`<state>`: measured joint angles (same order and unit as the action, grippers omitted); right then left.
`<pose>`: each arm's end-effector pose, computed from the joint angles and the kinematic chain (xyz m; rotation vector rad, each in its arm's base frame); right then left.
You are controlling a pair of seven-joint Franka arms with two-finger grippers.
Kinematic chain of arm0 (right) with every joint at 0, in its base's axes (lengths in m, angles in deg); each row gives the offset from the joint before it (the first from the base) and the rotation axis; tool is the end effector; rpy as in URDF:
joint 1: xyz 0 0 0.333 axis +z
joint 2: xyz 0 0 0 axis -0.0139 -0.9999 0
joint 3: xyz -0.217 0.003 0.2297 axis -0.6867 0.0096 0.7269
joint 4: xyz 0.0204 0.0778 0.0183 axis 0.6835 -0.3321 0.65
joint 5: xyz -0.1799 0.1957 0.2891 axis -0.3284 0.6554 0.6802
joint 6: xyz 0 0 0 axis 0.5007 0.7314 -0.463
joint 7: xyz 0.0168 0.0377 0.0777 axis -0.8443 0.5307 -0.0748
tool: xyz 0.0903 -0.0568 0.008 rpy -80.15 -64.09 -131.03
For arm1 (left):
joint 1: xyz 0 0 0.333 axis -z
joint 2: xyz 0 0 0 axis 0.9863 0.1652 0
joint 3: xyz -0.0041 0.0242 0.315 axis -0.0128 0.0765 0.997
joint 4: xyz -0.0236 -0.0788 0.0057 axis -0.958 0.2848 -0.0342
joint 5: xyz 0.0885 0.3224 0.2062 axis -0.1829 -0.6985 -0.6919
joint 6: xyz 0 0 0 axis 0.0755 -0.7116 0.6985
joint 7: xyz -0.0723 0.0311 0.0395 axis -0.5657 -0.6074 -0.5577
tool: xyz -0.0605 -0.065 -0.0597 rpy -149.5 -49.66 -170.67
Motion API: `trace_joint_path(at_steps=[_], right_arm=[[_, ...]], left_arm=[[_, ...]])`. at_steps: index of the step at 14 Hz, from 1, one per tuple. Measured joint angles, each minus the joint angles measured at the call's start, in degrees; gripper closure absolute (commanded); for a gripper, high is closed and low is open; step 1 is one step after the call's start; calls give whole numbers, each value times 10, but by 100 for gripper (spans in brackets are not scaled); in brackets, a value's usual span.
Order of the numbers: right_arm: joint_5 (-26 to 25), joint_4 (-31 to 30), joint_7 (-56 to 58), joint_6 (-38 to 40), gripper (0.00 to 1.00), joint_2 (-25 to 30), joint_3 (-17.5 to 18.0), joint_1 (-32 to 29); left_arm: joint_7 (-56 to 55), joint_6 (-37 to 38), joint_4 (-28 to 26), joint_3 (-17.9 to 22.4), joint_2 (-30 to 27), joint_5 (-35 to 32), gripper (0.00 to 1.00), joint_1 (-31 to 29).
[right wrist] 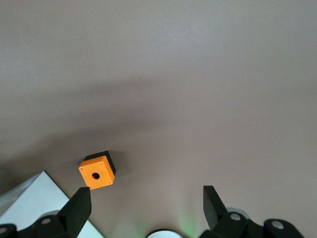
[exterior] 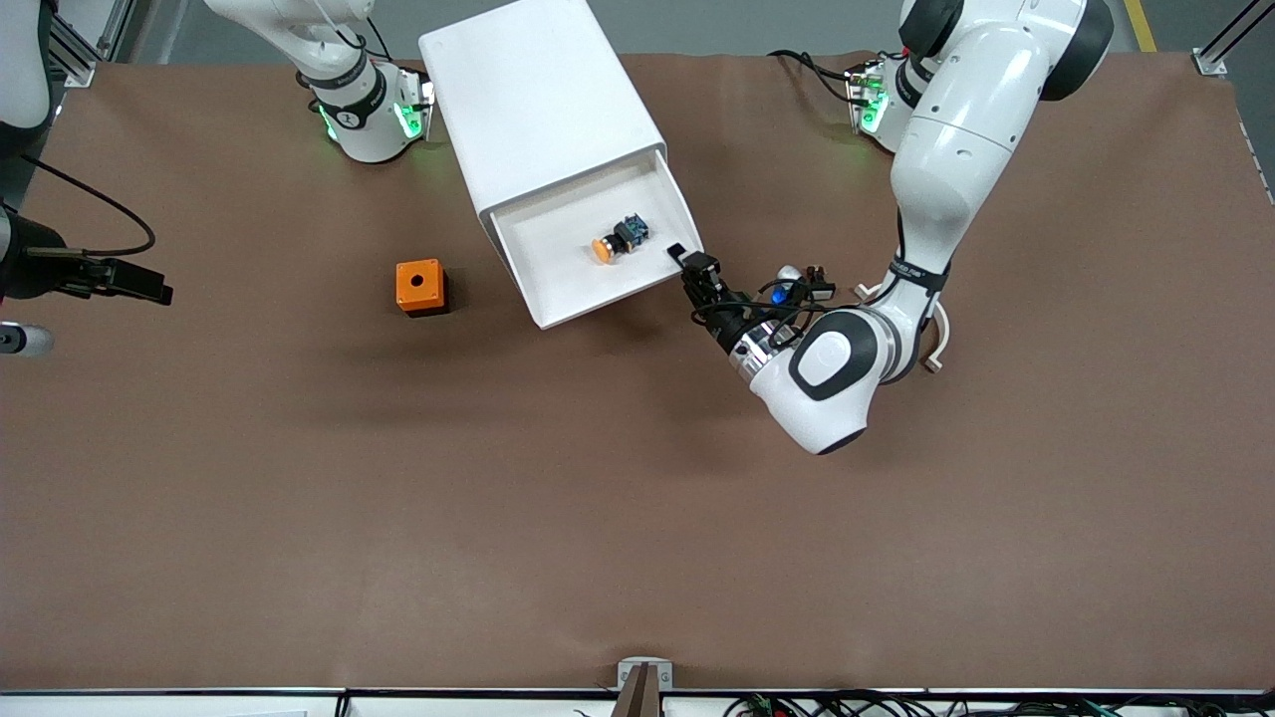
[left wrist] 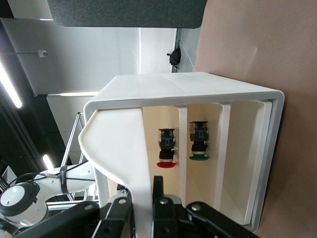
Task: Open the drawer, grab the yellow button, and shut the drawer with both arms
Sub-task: 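Reach the right gripper toward the open drawer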
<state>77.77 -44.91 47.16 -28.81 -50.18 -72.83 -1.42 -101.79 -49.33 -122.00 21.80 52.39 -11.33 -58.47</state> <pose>0.5730 -0.0390 0.5626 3.0968 -0.2698 -0.3092 0.5390 -0.3801 0.2396 -0.9520 -1.7629 1.5413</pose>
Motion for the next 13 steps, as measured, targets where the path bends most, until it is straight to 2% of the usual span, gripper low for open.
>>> trace_joint_path(at_steps=[1,2,3,4,13], right_arm=[[7,1,-36,5,0,0,3,8],[21,2,-77,11,0,1,5,20],[40,3,-119,18,0,3,7,32],[54,4,-156,22,0,5,8,44],[79,8,-472,19,0,25,14,224]], left_arm=[[0,-1,0,0,0,0,75,0],[0,-2,0,0,0,0,49,0],[0,-2,0,0,0,0,7,0],[0,-3,0,0,0,0,0,0],[81,-8,26,1,0,0,0,-1]])
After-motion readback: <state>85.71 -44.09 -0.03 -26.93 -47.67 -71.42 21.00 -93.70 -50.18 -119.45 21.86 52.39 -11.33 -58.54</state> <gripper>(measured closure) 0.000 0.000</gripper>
